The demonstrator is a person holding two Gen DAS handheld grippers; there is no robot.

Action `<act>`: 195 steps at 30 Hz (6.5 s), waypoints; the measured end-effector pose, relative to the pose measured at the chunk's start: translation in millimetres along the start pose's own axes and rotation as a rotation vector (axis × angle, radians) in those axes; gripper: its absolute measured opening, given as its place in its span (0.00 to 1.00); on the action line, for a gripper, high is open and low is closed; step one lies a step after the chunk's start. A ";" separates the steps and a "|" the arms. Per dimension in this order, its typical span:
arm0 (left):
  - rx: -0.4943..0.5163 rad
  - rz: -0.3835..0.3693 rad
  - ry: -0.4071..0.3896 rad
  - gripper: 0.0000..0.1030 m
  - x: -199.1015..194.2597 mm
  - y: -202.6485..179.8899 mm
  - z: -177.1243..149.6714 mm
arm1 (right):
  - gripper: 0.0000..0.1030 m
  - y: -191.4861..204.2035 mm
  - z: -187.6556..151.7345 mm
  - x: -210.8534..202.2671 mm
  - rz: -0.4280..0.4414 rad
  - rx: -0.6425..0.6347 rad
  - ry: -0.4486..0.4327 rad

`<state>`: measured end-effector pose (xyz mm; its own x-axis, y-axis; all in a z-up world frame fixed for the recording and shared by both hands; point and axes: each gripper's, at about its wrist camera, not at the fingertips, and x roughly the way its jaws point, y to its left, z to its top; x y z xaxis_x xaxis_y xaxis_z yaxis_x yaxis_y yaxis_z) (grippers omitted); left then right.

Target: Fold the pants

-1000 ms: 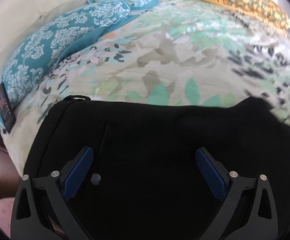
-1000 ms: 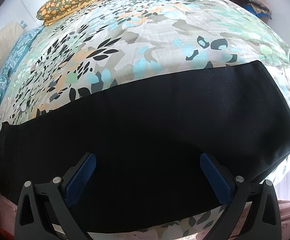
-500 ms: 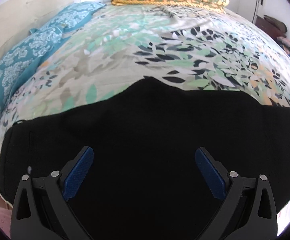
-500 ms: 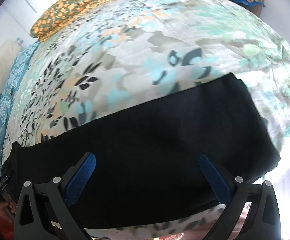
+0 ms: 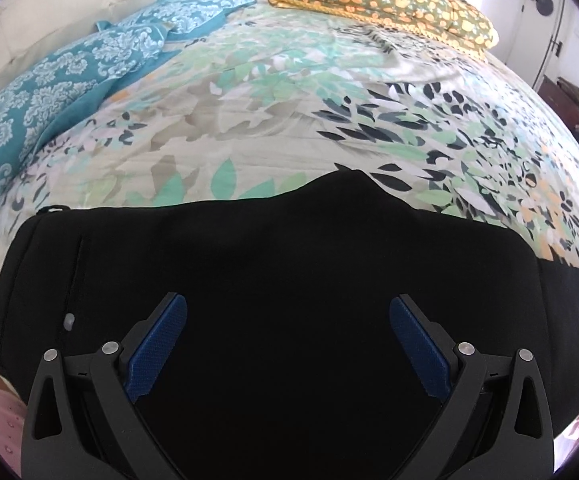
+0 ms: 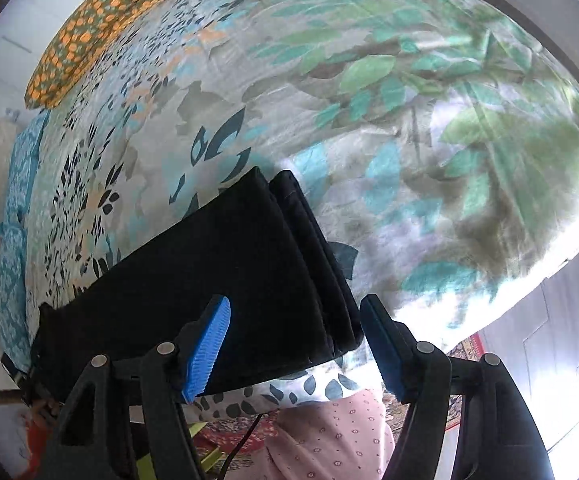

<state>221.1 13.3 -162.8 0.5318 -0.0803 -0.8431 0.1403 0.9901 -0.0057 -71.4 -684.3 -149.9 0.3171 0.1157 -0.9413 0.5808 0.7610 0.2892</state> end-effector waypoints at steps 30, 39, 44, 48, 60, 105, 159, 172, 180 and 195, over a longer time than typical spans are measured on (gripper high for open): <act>0.043 0.030 0.001 0.99 -2.2 -5.0 -3.6 | 0.21 13.5 16.7 26.5 -0.227 -0.175 0.018; -0.007 0.046 0.024 0.99 4.8 3.2 -4.4 | 0.44 -29.1 25.0 21.7 -0.008 -0.022 -0.041; 0.003 0.063 0.033 0.99 6.6 2.6 -6.2 | 0.47 -24.6 26.3 38.8 0.046 -0.053 -0.008; 0.003 0.070 0.037 0.99 8.3 3.6 -6.7 | 0.51 -16.2 26.3 48.0 0.172 -0.095 0.084; 0.010 0.062 0.032 0.99 7.3 2.6 -6.1 | 0.11 -22.1 15.5 28.5 0.294 0.040 0.051; -0.084 -0.402 -0.016 0.99 -59.3 7.1 -8.4 | 0.70 407.9 -133.6 93.3 0.599 -0.382 0.036; -0.038 -0.468 0.142 0.60 -28.9 -13.0 -19.2 | 0.78 293.9 -139.8 100.9 0.437 -0.244 -0.011; 0.162 -0.416 0.152 0.07 -29.1 -55.4 -28.1 | 0.78 290.0 -135.6 50.7 0.494 -0.284 -0.250; 0.212 -0.354 0.189 0.08 -14.7 -58.9 -39.8 | 0.78 301.8 -88.7 94.7 0.582 -0.207 -0.124; 0.200 -0.365 0.194 0.09 -11.7 -58.7 -39.2 | 0.83 247.0 -134.2 96.0 0.646 0.084 0.207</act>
<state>173.9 -39.4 -173.7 0.2536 -0.3780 -0.8904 0.4584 0.8575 -0.2335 2.0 -399.5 -192.2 0.4746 0.6557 -0.5872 0.3821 0.4475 0.8085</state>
